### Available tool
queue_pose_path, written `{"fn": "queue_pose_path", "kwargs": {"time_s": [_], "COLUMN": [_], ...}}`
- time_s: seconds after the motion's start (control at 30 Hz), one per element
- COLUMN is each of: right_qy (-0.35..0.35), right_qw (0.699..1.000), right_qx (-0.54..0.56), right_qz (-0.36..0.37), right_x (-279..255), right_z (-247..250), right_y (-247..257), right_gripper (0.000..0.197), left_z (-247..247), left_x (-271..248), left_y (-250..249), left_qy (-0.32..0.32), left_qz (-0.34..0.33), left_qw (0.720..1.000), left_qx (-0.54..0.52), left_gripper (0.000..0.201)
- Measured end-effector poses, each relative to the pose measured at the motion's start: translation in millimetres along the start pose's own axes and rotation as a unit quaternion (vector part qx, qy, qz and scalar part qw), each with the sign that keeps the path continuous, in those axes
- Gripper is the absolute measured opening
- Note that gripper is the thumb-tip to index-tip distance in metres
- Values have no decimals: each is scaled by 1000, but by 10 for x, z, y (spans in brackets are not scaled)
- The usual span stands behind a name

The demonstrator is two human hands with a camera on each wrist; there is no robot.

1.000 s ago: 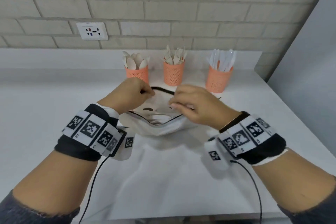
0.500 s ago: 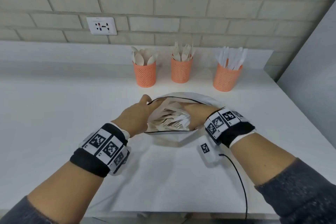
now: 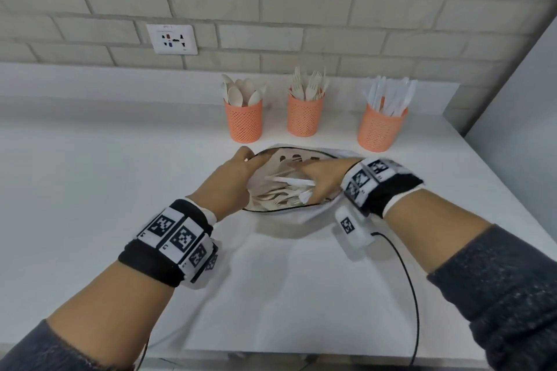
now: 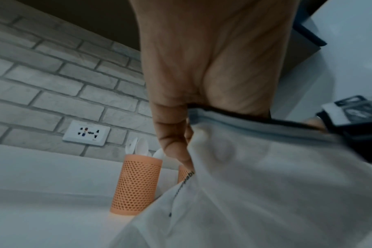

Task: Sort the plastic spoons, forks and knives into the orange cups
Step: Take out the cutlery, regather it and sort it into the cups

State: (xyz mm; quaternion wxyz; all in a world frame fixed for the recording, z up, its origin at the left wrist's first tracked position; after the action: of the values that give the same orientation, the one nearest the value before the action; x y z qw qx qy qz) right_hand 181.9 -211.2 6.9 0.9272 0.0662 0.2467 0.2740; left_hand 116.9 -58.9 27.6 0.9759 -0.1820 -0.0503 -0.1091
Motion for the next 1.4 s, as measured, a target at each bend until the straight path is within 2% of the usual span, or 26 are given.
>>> {"fn": "queue_pose_path", "kwargs": {"time_s": [0.07,0.13,0.2,0.3,0.4,0.53,0.7,0.8,0.93,1.03,1.1,1.2,1.27,1.33,1.4], "right_qy": [-2,-38,-75,-106,-103,-124,-150,-173,-146,-143,-135,-139,-153,-157,-176], "right_qw": [1000,992,983,984,989,990,988,984,988,990,990,989,988,987,981], "right_qx": [-22,-114,-155,-116,-88,-49,-42,-38,-11,4,22,-27,-21,5,19], "right_qz": [-16,-47,-69,-82,-61,-36,22,-3,-41,-7,28,40,23,-27,-77], "right_x": [-6,3,62,249,359,180,57,-17,-121,-160,-120,-36,-47,-86,-114], "right_z": [138,153,17,-170,-207,-207,-181,-150,-139,-144,-181,-263,-266,-244,-202], "right_y": [-56,-131,-189,-380,-458,-327,-54,-45,-79,20,137,233,160,-4,-136], "right_gripper": [86,81,76,72,68,71,57,47,52,56,66,65,57,57,47], "left_z": [-4,-32,-72,-121,-130,-189,-68,69,64,-17,-67,-114,-22,97,164], "left_x": [-5,-3,5,10,-3,-1,68,111,111,75,61,73,72,65,64], "left_y": [-21,-63,-81,-108,-187,-177,-143,-42,31,-13,-69,-92,-40,36,76], "left_qy": [7,9,14,20,5,8,22,17,6,-1,-7,-1,-32,-80,-114], "left_qz": [-6,-11,-10,-13,-41,-70,-38,-9,-11,-12,-2,-1,-6,-13,-12], "left_qw": [1000,1000,1000,1000,999,997,999,1000,1000,999,997,995,996,994,993], "left_qx": [2,-7,-13,-13,6,21,-16,-11,-26,-37,-80,-104,-87,-68,-28], "left_gripper": [87,89,87,80,73,74,73,70,69,64,61,65,64,67,67]}}
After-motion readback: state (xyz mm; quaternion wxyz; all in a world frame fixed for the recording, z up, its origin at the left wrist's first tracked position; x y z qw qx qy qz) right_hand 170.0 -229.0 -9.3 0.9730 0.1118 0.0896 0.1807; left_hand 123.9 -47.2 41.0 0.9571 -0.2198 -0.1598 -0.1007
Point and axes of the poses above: each hand's wrist, its own x-axis towards the middle knuckle, its own z-axis out of the back of the hand, y = z × x, the point moved 5 cm from there along x, towards the middle knuckle, and after that the axes turned 7 degrees about -y, right-handed, at the moved point
